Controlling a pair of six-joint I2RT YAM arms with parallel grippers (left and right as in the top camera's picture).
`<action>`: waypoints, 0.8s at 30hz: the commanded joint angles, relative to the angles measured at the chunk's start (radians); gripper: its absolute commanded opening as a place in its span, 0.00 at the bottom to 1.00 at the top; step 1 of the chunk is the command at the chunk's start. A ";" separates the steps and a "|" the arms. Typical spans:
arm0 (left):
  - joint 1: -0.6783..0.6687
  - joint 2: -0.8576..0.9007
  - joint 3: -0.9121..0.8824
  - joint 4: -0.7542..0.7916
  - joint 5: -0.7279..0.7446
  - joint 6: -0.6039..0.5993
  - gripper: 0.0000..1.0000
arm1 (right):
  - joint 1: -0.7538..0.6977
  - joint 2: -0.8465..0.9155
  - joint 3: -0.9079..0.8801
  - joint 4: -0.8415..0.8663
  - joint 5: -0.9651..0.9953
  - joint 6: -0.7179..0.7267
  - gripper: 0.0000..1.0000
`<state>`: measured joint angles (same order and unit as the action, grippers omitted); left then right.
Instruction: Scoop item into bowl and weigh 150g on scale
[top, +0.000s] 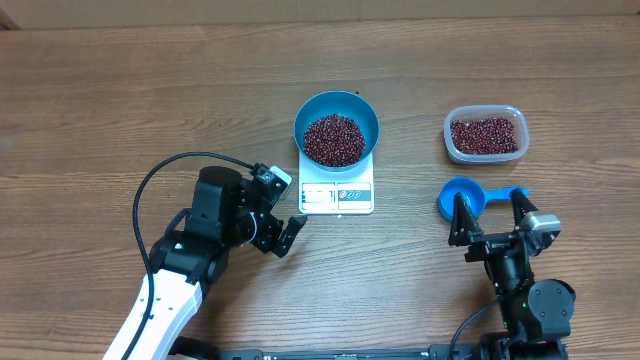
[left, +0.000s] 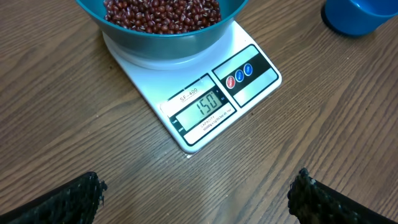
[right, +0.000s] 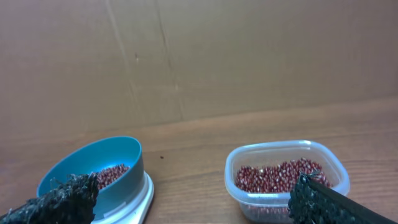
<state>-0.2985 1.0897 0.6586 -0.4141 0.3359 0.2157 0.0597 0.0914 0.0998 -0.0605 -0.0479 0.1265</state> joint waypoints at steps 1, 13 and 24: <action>0.004 0.003 -0.004 0.003 -0.003 -0.003 0.99 | -0.002 -0.051 -0.046 0.007 0.002 -0.002 1.00; 0.004 0.003 -0.004 0.003 -0.003 -0.003 1.00 | -0.001 -0.089 -0.092 -0.019 0.003 0.004 1.00; 0.004 0.003 -0.004 0.003 -0.003 -0.003 1.00 | -0.001 -0.089 -0.092 -0.019 0.003 0.004 1.00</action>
<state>-0.2985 1.0897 0.6586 -0.4141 0.3359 0.2157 0.0597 0.0147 0.0185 -0.0818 -0.0483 0.1268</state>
